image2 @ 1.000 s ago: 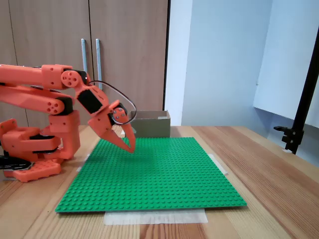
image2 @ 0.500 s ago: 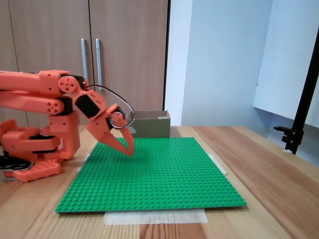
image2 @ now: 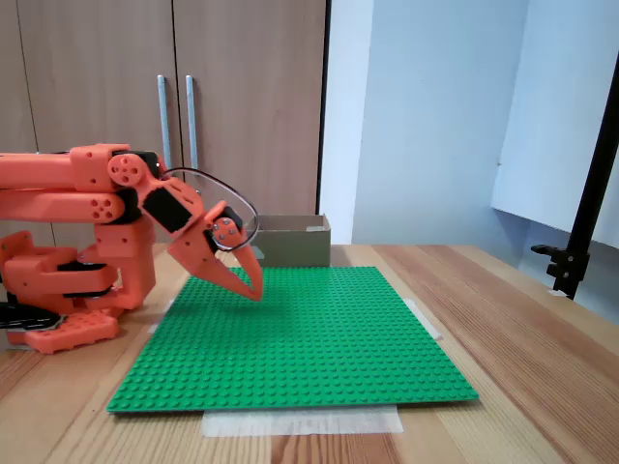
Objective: Pick the red lego block and put it in the box.
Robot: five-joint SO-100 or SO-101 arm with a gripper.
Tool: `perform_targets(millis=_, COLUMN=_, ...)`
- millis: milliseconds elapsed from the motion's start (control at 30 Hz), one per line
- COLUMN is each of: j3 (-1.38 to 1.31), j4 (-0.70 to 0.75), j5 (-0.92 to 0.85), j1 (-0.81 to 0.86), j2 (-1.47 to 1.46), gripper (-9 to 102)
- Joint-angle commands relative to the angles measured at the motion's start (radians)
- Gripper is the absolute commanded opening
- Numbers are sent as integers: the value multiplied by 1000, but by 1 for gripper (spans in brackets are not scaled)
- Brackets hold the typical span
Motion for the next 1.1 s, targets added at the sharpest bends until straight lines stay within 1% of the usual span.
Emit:
perform_targets(millis=0, j3=18, j4=5, j5=-3, j1=5, j2=20, gripper=-1)
perform_targets(millis=200, j3=51, j4=0, j5=12, j1=2, j2=40, gripper=-1)
perform_targets(millis=767, j3=110, j4=-67, j5=-21, j1=2, j2=40, gripper=-1)
perform_targets(millis=1067, j3=117, j4=-72, j5=-21, j1=-2, j2=40, gripper=-1)
